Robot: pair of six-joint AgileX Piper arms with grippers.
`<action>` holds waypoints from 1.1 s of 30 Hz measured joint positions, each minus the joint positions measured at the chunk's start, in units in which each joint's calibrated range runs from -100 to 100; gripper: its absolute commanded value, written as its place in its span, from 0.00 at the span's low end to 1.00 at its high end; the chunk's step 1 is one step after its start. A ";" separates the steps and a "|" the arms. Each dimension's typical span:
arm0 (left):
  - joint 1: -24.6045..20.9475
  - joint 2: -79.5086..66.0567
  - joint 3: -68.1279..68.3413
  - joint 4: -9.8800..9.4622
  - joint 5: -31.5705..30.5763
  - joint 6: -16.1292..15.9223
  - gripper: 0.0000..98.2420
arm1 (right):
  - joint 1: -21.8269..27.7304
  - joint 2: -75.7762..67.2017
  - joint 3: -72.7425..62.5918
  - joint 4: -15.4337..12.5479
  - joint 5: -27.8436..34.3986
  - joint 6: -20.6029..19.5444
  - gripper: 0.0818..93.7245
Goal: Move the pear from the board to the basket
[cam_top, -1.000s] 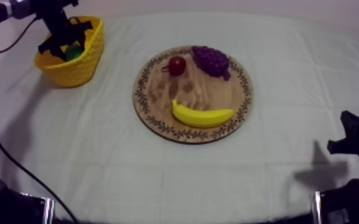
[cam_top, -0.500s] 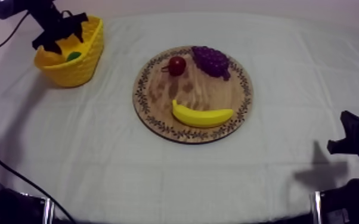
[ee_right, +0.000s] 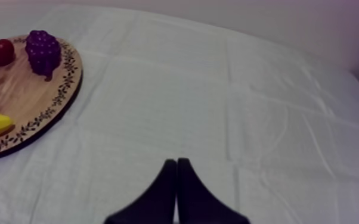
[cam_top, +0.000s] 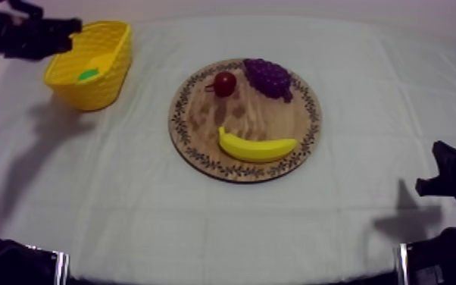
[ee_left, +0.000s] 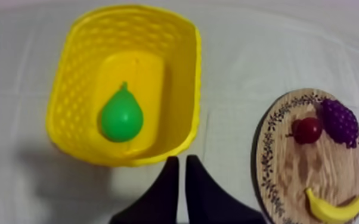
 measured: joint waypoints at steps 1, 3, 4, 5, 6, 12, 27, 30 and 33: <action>-0.17 -3.80 3.69 0.01 -2.42 -0.45 0.00 | 0.00 0.00 0.00 0.00 0.00 0.00 0.00; -0.47 -11.58 10.49 -0.14 -6.83 -0.78 0.00 | 0.00 0.00 0.00 0.00 0.00 0.00 0.00; -0.71 -15.52 14.37 -0.17 -9.05 -0.78 0.00 | 0.00 0.00 0.00 0.00 0.00 0.00 0.00; -1.02 -19.49 18.25 -0.23 -10.84 -0.78 0.00 | 0.00 0.00 0.00 0.00 0.00 0.00 0.00; -1.29 -22.65 22.11 -0.26 -12.86 -0.95 0.00 | 0.00 0.00 0.00 0.00 0.00 0.00 0.00; -3.25 -45.54 42.43 -0.37 -16.37 -3.05 0.00 | 0.00 0.00 0.00 0.00 0.00 0.00 0.00; -7.32 -79.99 62.06 0.87 -10.29 -4.52 0.01 | 0.00 0.00 0.00 0.00 0.00 0.00 0.00; -7.32 -80.13 62.21 0.92 -10.69 -1.17 0.00 | 0.00 0.00 0.00 0.00 0.00 0.00 0.00; -7.37 -80.13 62.21 0.92 -10.79 1.63 0.00 | 0.00 0.00 0.00 0.00 0.00 0.00 0.00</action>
